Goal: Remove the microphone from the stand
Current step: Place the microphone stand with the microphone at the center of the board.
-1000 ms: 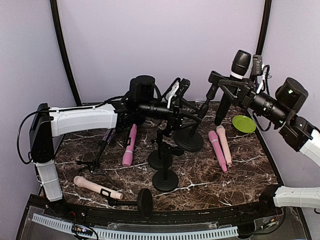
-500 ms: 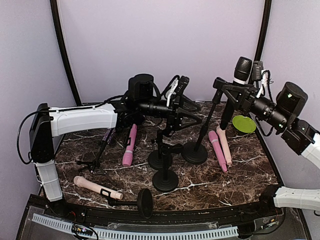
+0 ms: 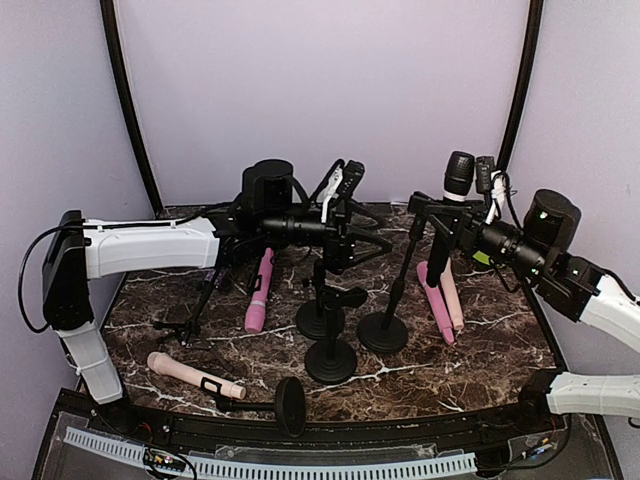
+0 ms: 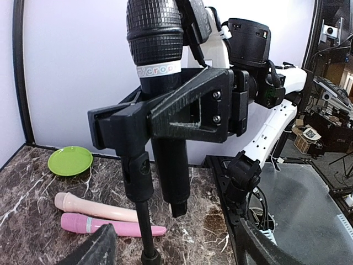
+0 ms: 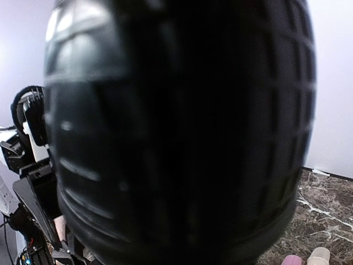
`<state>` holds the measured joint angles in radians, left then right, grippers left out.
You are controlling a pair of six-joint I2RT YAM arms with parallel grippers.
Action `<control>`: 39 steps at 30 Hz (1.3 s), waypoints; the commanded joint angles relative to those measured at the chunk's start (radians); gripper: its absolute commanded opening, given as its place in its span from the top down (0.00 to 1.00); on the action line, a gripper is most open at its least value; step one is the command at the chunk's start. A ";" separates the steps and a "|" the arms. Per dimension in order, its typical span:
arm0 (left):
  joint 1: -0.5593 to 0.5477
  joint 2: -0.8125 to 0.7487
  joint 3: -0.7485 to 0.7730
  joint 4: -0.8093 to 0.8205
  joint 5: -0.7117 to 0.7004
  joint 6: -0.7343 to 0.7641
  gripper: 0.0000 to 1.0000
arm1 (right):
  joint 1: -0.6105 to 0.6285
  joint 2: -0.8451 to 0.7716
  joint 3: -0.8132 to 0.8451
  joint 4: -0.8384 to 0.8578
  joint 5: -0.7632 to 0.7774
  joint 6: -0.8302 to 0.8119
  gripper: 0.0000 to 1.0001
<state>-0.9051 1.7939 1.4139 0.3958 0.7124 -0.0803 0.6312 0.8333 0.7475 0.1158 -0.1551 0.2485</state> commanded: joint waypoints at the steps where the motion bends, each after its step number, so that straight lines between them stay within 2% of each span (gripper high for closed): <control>1: 0.025 -0.132 -0.085 0.077 -0.074 -0.050 0.23 | 0.002 0.006 0.012 0.209 -0.040 -0.026 1.00; 11: 0.046 -0.218 -0.172 0.100 -0.114 -0.073 0.23 | 0.006 0.115 -0.032 0.187 -0.138 -0.115 0.96; 17: 0.056 -0.234 -0.195 0.100 -0.104 -0.070 0.23 | 0.021 0.152 -0.068 0.125 -0.140 -0.148 0.89; 20: 0.056 -0.234 -0.191 0.098 -0.088 -0.073 0.23 | 0.024 0.144 -0.091 0.116 -0.133 -0.144 0.77; 22: 0.057 -0.232 -0.188 0.095 -0.078 -0.074 0.23 | 0.025 0.130 -0.104 0.117 -0.133 -0.134 0.61; 25: 0.056 -0.229 -0.184 0.095 -0.067 -0.077 0.23 | 0.025 0.106 -0.122 0.130 -0.123 -0.113 0.43; 33: 0.055 -0.205 -0.151 0.078 -0.029 -0.075 0.23 | 0.025 0.060 -0.160 0.174 -0.091 -0.059 0.19; 39: 0.031 -0.159 -0.076 0.013 0.025 -0.037 0.23 | 0.024 0.015 -0.168 0.196 -0.090 -0.014 0.08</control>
<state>-0.8558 1.6165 1.2682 0.4530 0.6811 -0.1486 0.6529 0.8864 0.5827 0.2474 -0.2592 0.1959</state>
